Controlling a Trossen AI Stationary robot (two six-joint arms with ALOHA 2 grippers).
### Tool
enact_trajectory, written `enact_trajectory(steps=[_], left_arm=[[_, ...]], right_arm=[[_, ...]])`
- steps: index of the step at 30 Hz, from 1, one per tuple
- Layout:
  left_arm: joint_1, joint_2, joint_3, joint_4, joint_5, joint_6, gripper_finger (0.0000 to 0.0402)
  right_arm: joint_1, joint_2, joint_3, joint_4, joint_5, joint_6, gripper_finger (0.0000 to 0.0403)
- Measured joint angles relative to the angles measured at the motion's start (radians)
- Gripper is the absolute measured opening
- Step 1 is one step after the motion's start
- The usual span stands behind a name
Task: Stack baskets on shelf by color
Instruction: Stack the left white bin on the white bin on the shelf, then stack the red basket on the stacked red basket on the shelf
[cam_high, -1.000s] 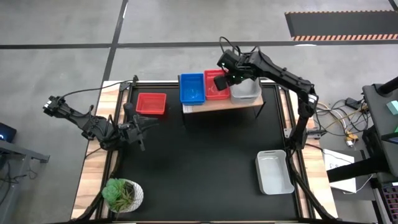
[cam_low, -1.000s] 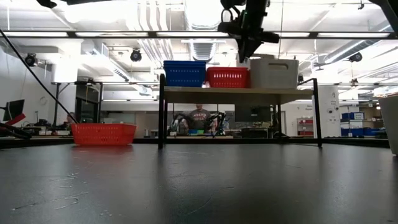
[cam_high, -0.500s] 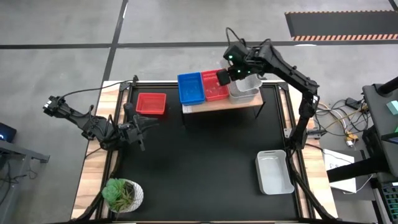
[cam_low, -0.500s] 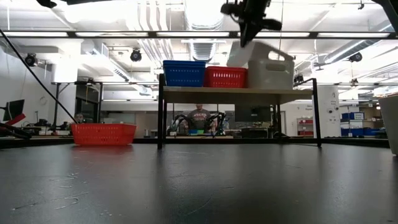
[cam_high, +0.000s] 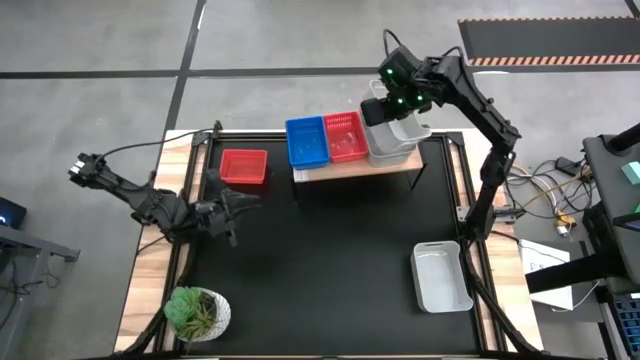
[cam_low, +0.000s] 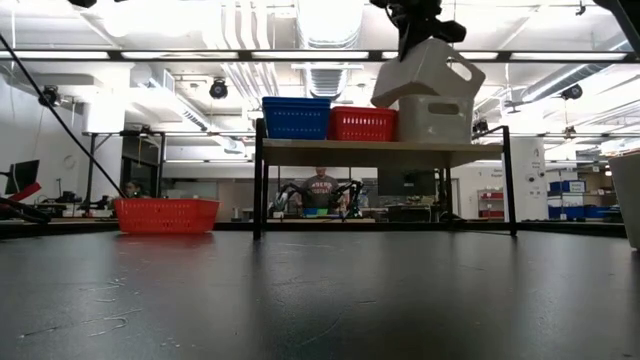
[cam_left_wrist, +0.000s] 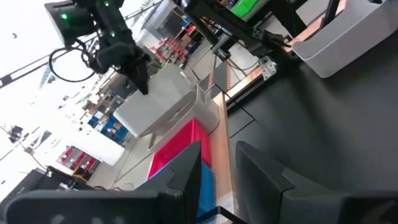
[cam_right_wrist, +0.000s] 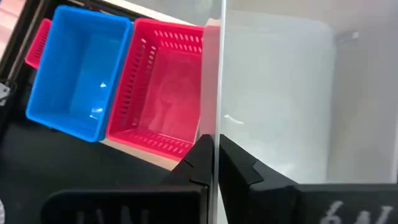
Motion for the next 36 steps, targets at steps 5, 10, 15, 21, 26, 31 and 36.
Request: enact_trajectory(steps=[5,10,15,21,26,31,36], left_arm=[[0.000,0.023,0.000,0.035,0.003,0.033,0.0083],[0.000,0.031,0.002,0.031,0.003,0.035,0.0083],[0.000,0.022,0.001,0.033,0.002,0.035,0.0083],[0.000,0.019,-0.002,0.031,0.002,0.035,0.0083],[0.000,0.020,-0.002,0.031,0.002,0.035,0.0083],[0.000,0.020,-0.002,0.032,0.004,0.035,0.0083],[0.000,0.024,-0.002,0.045,0.012,0.027,0.0083]], right_arm=[[-0.004,0.036,-0.001,0.000,0.003,-0.015,0.0011],[-0.005,0.088,-0.002,0.003,0.010,-0.023,0.0011],[-0.005,0.140,-0.002,-0.002,0.014,-0.036,0.0011],[0.001,0.169,-0.002,-0.002,0.010,-0.049,0.0011],[0.002,0.164,-0.002,0.002,-0.011,-0.067,0.0036],[0.001,0.123,-0.002,0.004,-0.040,-0.086,0.0091],[-0.011,0.049,-0.004,0.002,-0.068,-0.312,0.0118]])
